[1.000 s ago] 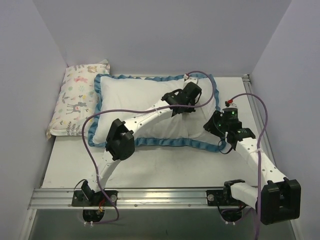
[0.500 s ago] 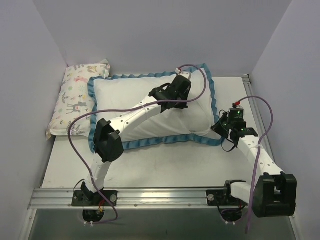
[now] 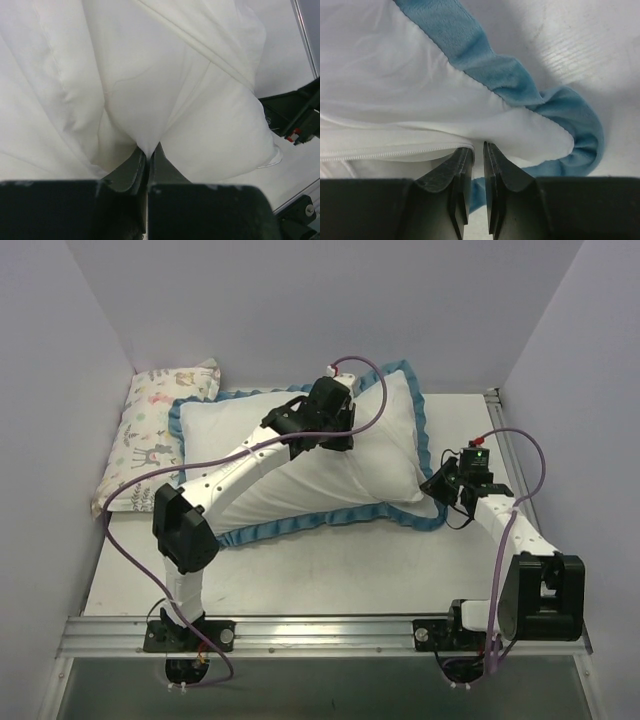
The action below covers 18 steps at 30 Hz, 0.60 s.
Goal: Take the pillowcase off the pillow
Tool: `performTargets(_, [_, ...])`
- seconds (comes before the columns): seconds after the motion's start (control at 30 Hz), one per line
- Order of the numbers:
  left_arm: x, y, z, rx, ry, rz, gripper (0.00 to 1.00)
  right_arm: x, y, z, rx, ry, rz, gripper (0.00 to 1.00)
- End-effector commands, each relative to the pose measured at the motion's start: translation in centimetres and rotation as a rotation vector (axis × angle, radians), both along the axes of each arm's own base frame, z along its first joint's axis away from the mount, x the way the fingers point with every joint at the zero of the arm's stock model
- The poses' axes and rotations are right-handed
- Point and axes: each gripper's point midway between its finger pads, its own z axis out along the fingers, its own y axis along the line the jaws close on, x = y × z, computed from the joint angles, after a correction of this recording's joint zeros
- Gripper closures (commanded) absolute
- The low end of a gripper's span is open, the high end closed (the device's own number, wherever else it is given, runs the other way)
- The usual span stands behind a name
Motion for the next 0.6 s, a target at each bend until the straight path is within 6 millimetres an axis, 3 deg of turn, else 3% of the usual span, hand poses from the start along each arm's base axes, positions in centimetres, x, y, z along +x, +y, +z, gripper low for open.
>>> performTargets(0.0, [0.3, 6.2, 5.6, 0.029, -0.104, 0.063, 1.0, 0.9, -4.1, -0.8, -0.095, 0.043, -0.133, 0.85])
performTargets(0.13, [-1.8, 6.5, 4.9, 0.03, -0.08, 0.01, 1.0, 3.7, -1.4, 1.7, 0.019, -0.073, -0.031, 0.81])
performTargets(0.2, [-2.9, 7.0, 3.6, 0.042, -0.059, 0.009, 1.0, 4.4, 0.3, 3.3, 0.035, -0.111, 0.034, 0.74])
performTargets(0.37, [-3.4, 6.6, 1.1, 0.016, -0.028, 0.015, 1.0, 3.2, 1.7, 6.9, -0.082, -0.175, 0.103, 0.46])
performTargets(0.4, [-3.5, 6.6, 0.7, 0.016, -0.022, 0.015, 1.0, 2.8, 1.3, 8.6, -0.111, -0.218, 0.095, 0.43])
performTargets(0.47, [-3.6, 5.9, 0.6, 0.004, -0.026, 0.007, 1.0, 1.7, 0.6, 9.4, -0.144, -0.212, 0.079, 0.38])
performTargets(0.5, [-3.6, 5.7, 0.6, -0.002, -0.024, 0.007, 1.0, 1.1, 0.4, 10.9, -0.159, -0.256, 0.081, 0.36])
performTargets(0.57, [-3.9, 4.8, 0.4, -0.006, -0.029, -0.006, 1.0, 0.2, 0.7, 12.1, -0.162, -0.287, 0.1, 0.34])
